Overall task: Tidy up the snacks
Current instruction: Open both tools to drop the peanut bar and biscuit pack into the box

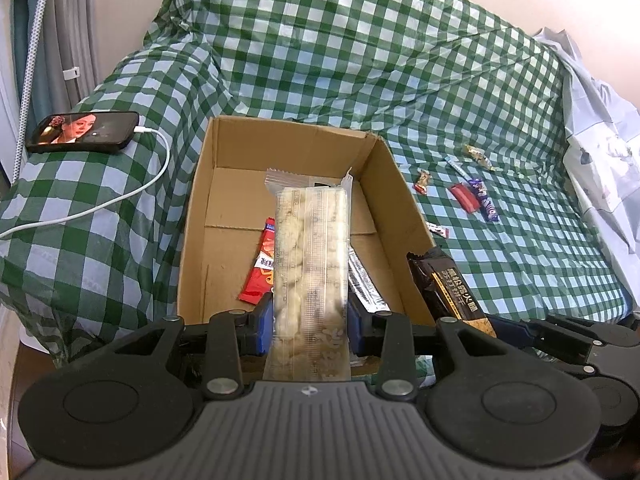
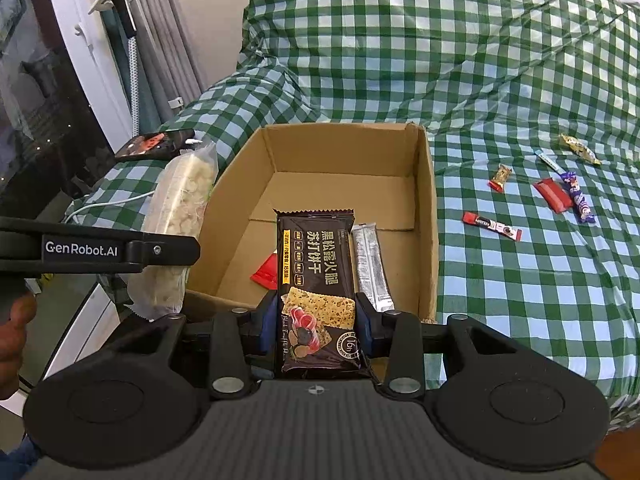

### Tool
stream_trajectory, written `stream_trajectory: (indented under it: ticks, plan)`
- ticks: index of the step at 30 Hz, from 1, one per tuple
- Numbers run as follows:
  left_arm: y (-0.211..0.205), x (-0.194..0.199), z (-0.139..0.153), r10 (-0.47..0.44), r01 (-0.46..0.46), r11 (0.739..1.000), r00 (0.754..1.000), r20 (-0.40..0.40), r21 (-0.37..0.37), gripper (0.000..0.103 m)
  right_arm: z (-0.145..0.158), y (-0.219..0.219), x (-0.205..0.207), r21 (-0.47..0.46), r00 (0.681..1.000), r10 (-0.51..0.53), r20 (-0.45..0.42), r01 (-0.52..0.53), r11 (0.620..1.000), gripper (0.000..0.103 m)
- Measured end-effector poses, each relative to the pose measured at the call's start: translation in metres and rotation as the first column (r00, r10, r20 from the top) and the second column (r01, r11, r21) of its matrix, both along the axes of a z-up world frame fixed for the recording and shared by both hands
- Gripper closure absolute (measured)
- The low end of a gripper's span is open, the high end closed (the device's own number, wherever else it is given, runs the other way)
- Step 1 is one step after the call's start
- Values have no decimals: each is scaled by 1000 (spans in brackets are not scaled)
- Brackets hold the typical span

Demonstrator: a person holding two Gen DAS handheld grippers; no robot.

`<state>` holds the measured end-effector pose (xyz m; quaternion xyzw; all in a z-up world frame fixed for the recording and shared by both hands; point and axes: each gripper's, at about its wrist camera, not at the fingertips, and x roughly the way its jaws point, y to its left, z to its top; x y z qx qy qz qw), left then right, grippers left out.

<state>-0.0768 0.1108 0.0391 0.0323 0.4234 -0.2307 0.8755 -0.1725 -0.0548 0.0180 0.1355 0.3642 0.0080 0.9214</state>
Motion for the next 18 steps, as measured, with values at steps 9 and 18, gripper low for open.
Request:
stream_trajectory:
  ticks: [9, 18]
  plan:
    - [-13, 32, -14, 0, 1, 1000, 999, -36, 26, 63, -10, -11, 26, 6, 999, -8, -34, 8, 1000, 62]
    - [-32, 66, -28, 7, -4, 998, 999, -39, 59, 64, -24, -25, 66, 19, 998, -17, -61, 18, 1000, 62]
